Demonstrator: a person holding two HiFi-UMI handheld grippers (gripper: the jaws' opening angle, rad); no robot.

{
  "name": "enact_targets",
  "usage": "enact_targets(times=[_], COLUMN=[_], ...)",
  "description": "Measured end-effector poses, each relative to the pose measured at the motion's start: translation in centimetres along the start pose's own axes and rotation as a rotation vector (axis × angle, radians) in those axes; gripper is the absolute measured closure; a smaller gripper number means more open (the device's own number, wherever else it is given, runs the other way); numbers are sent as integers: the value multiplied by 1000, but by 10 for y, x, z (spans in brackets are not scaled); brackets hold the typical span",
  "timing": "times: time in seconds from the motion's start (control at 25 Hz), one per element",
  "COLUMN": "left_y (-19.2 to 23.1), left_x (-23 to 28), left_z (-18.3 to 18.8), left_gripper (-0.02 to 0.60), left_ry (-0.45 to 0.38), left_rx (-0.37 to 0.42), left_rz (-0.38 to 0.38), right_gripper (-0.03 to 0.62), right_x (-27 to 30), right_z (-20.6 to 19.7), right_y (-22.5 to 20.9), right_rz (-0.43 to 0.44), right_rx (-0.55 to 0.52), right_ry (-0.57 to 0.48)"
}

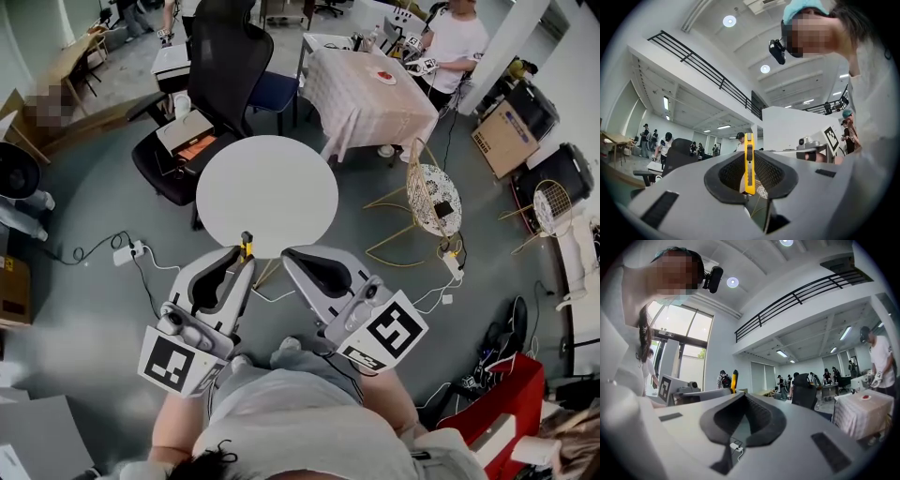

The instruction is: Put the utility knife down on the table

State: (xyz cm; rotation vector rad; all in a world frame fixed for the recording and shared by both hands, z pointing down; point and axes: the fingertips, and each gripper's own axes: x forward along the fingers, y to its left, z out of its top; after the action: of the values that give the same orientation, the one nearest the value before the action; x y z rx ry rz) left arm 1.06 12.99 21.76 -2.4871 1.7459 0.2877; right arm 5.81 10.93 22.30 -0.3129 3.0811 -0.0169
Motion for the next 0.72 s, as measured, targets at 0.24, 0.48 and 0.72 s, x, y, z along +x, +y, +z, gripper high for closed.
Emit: enact_targets(times=[0.24, 0.48, 0.72], left_y=[-10, -14, -1], left_x=[28, 45, 63], left_z=[-7, -21, -29], left_gripper=[515, 515, 515], left_ry=[-3, 12, 29], left_rx=[14, 10, 5], left_rz=[41, 79, 67], right_gripper=[586, 586, 586], right_x=[-13, -20, -10], right_z=[-2, -12, -19], right_y=[-28, -51, -69], right_rz=[44, 69, 58], right_rx=[-5, 17, 36], right_ry=[-2, -4, 0])
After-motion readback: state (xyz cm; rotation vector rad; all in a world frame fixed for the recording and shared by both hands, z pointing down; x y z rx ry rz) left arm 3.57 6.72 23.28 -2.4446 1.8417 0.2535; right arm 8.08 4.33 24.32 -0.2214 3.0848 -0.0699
